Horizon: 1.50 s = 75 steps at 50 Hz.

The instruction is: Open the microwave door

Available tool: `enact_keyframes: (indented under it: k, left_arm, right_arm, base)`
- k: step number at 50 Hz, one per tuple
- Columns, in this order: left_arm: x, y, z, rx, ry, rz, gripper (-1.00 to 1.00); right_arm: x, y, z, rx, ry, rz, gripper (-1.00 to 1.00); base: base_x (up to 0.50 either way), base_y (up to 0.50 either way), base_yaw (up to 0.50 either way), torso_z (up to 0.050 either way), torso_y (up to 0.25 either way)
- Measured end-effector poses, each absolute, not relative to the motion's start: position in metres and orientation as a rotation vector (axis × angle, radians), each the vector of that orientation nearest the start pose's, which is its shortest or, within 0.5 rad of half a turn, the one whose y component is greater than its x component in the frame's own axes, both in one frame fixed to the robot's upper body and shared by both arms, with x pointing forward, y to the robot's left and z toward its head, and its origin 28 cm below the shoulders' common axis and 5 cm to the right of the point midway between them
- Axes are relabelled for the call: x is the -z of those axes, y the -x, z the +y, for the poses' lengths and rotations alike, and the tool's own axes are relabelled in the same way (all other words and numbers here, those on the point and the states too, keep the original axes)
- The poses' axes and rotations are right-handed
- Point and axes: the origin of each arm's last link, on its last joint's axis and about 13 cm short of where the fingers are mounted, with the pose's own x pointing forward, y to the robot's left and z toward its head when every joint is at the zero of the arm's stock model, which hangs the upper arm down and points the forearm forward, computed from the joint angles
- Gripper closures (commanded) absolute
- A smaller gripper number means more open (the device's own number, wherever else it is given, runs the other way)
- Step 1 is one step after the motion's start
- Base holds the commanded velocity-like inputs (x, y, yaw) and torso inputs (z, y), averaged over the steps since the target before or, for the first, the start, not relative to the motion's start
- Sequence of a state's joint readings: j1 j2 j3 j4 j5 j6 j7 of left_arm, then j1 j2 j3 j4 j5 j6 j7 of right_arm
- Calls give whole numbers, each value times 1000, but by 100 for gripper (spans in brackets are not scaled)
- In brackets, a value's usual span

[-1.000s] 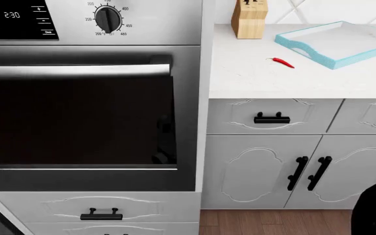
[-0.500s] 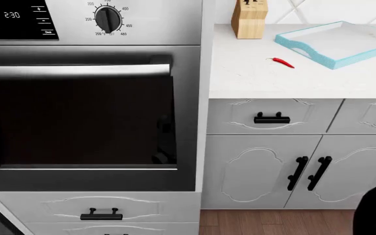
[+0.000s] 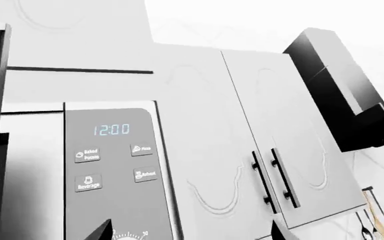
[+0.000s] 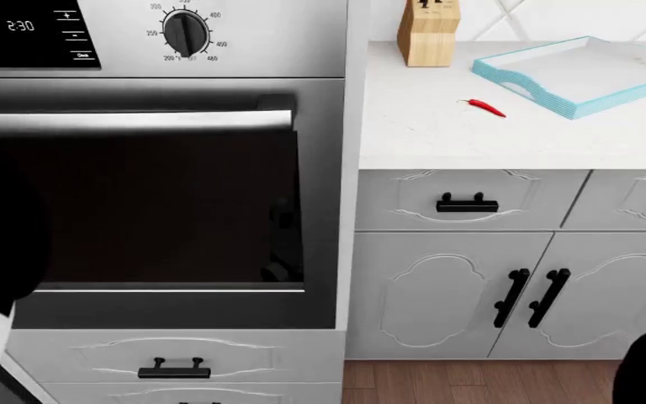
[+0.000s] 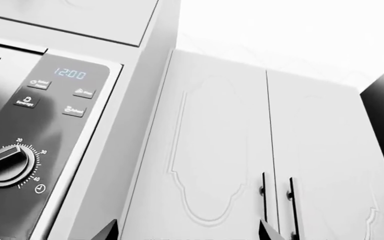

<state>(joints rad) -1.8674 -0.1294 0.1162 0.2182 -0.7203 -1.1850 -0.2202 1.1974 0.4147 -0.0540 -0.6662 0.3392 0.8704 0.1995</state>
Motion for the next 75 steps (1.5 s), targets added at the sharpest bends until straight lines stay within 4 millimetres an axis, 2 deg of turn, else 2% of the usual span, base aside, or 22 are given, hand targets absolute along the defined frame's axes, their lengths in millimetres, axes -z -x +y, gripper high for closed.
enact_keyframes:
  k: [22, 49, 60, 75]
  left_arm:
    - [-524, -261, 164, 449, -40, -544, -100]
    - [-542, -315, 162, 373, -25, -453, -100]
    - [-542, -328, 171, 326, -19, -445, -100]
    - [-537, -335, 187, 270, 7, -444, -100]
  right_arm:
    - [-379, -234, -145, 87, 192, -942, -100]
    - [-378, -236, -147, 93, 197, -940, -100]
    - [-379, -236, -147, 94, 199, -939, -100]
    - [-379, -237, -148, 91, 202, -939, -100]
  base:
    - [0, 0, 0, 0, 0]
    - [0, 0, 0, 0, 0]
    - [0, 0, 0, 0, 0]
    - [0, 0, 0, 0, 0]
